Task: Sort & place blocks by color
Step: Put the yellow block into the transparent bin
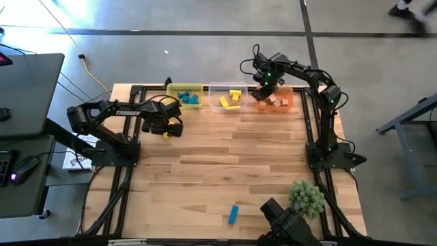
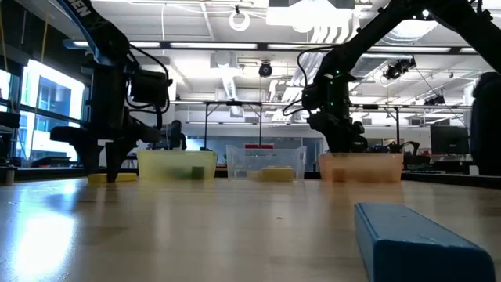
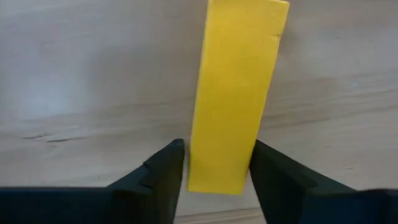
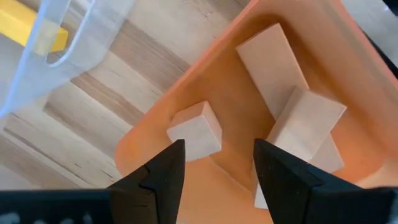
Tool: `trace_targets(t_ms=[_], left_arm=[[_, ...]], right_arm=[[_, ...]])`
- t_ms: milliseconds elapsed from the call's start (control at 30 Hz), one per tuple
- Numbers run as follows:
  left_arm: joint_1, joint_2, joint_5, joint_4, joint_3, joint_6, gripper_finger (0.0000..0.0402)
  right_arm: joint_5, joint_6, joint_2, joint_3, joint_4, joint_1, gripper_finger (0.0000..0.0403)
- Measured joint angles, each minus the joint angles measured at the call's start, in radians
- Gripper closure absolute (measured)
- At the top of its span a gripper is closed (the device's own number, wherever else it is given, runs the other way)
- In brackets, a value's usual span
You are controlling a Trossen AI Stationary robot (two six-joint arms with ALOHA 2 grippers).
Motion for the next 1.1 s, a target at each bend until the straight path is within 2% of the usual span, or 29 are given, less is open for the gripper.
trace_targets(t_ms=[200,533,667,800,1000,1100], left_arm=[[0.0,0.0,-0.014,0.002,0.0,0.08,0.0301],[0.001,-0.021,-0.004,0.01,-0.003,0.218,0.0301],[0.001,-0.062,0.059,0.016,0.005,0.272,0.0301],[0.0,-0.106,0.144,0.016,0.015,0.326,0.0301],[0.001,-0.178,0.243,0.013,0.036,0.422,0.0301],[0.001,-0.207,0.31,0.011,0.053,0.471,0.0301]], right_arm=[[-0.001,0.028,0.0,0.0,-0.001,0.001,0.0226],[0.021,0.077,-0.032,0.067,-0.077,0.023,0.0226],[0.022,0.098,-0.067,0.108,-0.084,0.052,0.0226],[-0.035,0.1,-0.095,0.142,-0.084,0.091,0.0226],[-0.214,0.121,-0.1,0.171,-0.08,0.156,0.0226],[-0.242,0.129,-0.1,0.171,-0.077,0.196,0.0226]])
